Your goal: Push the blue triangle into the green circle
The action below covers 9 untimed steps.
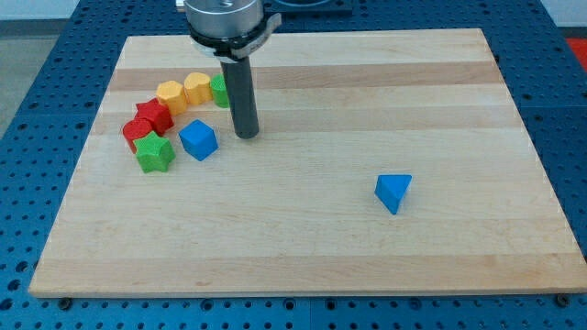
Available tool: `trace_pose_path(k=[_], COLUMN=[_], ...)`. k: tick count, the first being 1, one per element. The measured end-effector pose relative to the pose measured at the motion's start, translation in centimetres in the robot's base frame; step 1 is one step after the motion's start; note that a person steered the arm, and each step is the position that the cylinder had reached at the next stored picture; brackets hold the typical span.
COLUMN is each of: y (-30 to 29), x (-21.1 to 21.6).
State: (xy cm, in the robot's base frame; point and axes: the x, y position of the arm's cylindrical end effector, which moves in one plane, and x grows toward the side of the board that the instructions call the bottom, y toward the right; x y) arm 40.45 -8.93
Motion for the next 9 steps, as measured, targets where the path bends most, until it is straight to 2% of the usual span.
trace_pose_path(k=[2,4,5,6,7,8,9], y=[-4.0,-6.0,-5.6,-0.8,3.4,5.1,12.5], x=[2.2,2.2,2.2,2.3,6.8,15.9,18.3])
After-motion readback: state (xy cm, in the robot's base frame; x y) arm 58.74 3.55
